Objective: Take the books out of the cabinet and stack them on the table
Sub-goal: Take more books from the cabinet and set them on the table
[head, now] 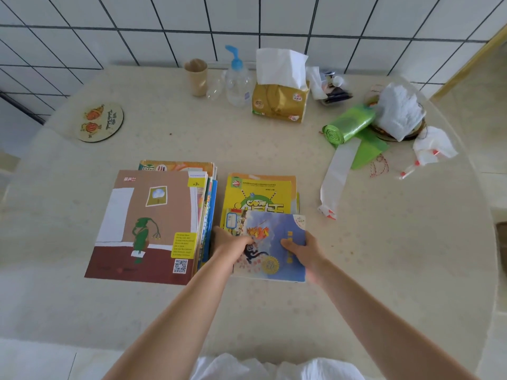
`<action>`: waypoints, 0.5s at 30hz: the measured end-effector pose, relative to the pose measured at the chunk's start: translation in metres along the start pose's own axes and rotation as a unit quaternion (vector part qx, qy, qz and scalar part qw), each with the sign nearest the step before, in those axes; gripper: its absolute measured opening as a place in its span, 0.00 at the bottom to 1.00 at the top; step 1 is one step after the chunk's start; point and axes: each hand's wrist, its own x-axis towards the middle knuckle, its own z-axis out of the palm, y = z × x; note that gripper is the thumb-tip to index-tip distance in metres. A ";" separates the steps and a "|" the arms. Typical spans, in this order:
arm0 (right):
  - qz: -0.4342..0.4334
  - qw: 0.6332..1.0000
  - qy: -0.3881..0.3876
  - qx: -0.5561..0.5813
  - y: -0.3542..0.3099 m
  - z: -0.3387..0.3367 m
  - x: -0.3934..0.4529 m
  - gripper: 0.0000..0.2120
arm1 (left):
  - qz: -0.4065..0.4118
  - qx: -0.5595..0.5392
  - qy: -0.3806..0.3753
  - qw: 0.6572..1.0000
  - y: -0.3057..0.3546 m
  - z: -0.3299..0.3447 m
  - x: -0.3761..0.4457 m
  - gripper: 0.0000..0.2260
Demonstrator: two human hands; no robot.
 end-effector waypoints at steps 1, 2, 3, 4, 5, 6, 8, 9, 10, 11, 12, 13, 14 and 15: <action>-0.006 1.000 0.000 -0.008 0.000 0.001 0.002 0.21 | -0.007 0.008 0.005 1.000 0.000 0.001 0.001 0.39; -0.012 1.000 0.002 -0.019 -0.002 0.002 0.004 0.23 | -0.013 0.017 0.009 1.000 -0.001 0.002 0.002 0.40; -0.018 0.999 0.004 -0.029 -0.005 0.003 0.002 0.24 | -0.018 0.025 0.013 0.999 -0.002 0.003 0.004 0.39; -0.024 0.999 0.010 -0.040 -0.006 0.002 0.002 0.24 | -0.018 0.029 0.019 0.999 -0.004 0.004 0.006 0.38; -0.030 0.998 0.014 -0.052 -0.008 0.001 0.001 0.23 | -0.015 0.030 0.024 0.999 -0.006 0.004 0.007 0.37; -0.035 0.997 0.017 -0.064 -0.010 0.000 -0.001 0.21 | -0.007 0.036 0.027 0.999 -0.008 0.004 0.007 0.35; -0.050 0.994 0.020 -0.098 -0.012 -0.001 -0.006 0.19 | 0.012 0.063 0.020 0.998 -0.013 0.004 0.007 0.38; -0.062 0.990 0.023 -0.128 -0.013 -0.001 -0.010 0.18 | 0.024 0.079 0.013 0.997 -0.016 0.004 0.005 0.40; -0.076 0.983 0.027 -0.167 -0.013 -0.001 -0.014 0.18 | 0.039 0.090 0.010 0.995 -0.018 0.004 0.003 0.42; -0.093 0.974 0.035 -0.205 -0.013 0.000 -0.018 0.18 | 0.053 0.098 0.012 0.994 -0.019 0.003 0.000 0.43; -0.109 0.966 0.046 -0.232 -0.012 0.000 -0.022 0.19 | 0.069 0.106 0.017 0.992 -0.022 0.003 -0.002 0.43; -0.125 0.961 0.052 -0.241 -0.010 0.000 -0.027 0.21 | 0.084 0.115 0.025 0.990 -0.024 0.003 -0.005 0.43; -0.137 0.960 0.054 -0.239 -0.009 -0.001 -0.032 0.22 | 0.102 0.124 0.033 0.986 -0.027 0.003 -0.006 0.43; -0.147 0.959 0.053 -0.236 -0.007 -0.002 -0.038 0.24 | 0.121 0.132 0.042 0.983 -0.030 0.002 -0.008 0.42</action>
